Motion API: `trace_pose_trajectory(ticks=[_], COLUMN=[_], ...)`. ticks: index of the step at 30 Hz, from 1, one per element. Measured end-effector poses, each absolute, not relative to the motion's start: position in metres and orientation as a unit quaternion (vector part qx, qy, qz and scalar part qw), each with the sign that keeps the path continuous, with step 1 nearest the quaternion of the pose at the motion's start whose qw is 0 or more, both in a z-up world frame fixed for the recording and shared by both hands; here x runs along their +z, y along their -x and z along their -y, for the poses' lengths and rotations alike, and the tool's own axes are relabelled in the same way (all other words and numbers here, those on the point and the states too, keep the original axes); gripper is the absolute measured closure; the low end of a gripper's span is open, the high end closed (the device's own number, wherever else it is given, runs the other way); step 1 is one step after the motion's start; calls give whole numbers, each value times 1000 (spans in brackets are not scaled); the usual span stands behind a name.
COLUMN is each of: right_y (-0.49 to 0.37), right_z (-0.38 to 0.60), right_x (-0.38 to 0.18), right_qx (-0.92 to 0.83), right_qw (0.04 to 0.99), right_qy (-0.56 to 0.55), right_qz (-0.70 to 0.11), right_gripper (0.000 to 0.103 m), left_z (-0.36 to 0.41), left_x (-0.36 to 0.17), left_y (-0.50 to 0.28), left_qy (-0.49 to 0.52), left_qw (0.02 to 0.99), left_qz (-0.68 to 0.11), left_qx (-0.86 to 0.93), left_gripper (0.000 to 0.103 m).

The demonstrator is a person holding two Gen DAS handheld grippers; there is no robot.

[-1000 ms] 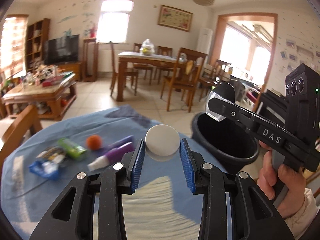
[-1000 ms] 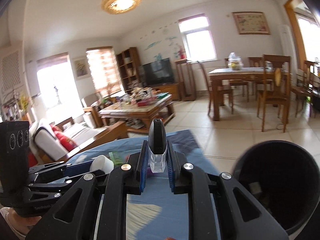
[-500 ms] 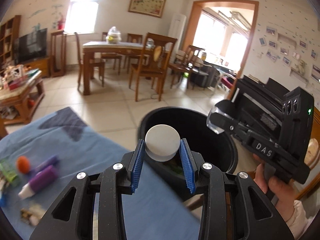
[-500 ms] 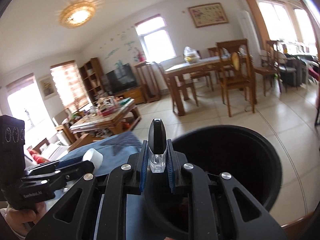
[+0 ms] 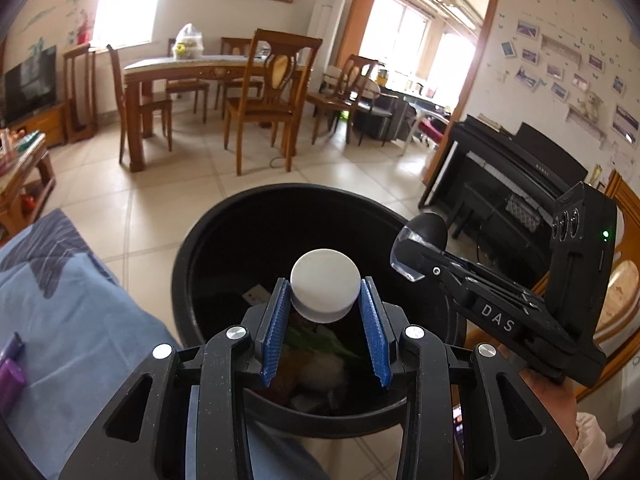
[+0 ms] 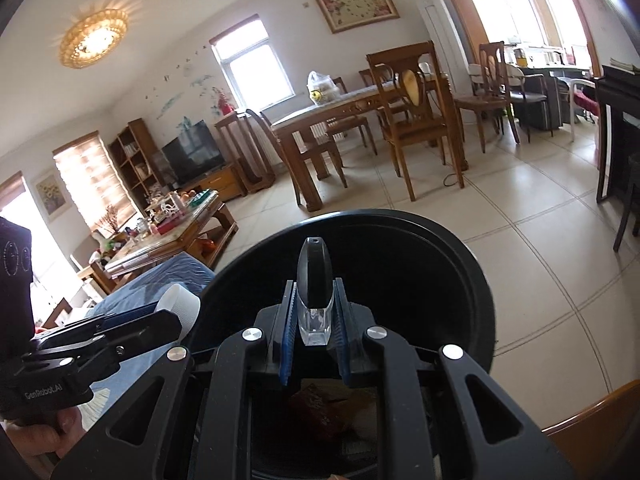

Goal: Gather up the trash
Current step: 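Carry the lid and cup over the black bin and open both grippers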

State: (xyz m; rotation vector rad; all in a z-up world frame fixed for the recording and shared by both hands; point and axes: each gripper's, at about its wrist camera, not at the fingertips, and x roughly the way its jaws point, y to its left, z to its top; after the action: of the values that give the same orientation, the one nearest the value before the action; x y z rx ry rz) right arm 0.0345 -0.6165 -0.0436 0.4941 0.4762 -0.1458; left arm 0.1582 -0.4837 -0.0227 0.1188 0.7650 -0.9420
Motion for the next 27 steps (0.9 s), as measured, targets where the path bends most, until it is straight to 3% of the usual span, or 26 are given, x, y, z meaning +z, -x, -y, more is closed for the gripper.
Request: trace_pose_trajectory(ticks=[11,13,15,17,18,19,22,27], right_y=[-27,-29,-29,-28,-28,-24,-20,-17], right_z=[617,616,616,618,618,618,617,608], right_x=[-47,-46,-46,-47,-46,-45,-42,-32], right_qx=[-74,-74,-72,-72,-71,-70,-71,-72], right_qw=[937,937,936,936,936,936,938,941], right_qy=[-248,-249,-250,-250,-252,-257,-256,-248], right_qz=[-234,-235,-238,-238,-237,-230,-222,-216], right_gripper=[85,81,81,63,40,27,26,22], left_z=[494,496,495,495,493,490,480,456], left_x=[-27,-25,-24,-21,-18,-16,-7,7], left_y=[-156,-153,-150,-144,-141,-139,-132,-121], left_qy=[-72,-76,-82,-86,-88,-91,-98,-95], left_qw=[821,822,827,832,837,844,854,863], left_qz=[-357,-355,-350,-346,-339,-330,-312,-292], left_qx=[-440,-439,-433,-426,-420,-413,-405,-402], left_gripper=[66,66,62,37,31,23,16,14])
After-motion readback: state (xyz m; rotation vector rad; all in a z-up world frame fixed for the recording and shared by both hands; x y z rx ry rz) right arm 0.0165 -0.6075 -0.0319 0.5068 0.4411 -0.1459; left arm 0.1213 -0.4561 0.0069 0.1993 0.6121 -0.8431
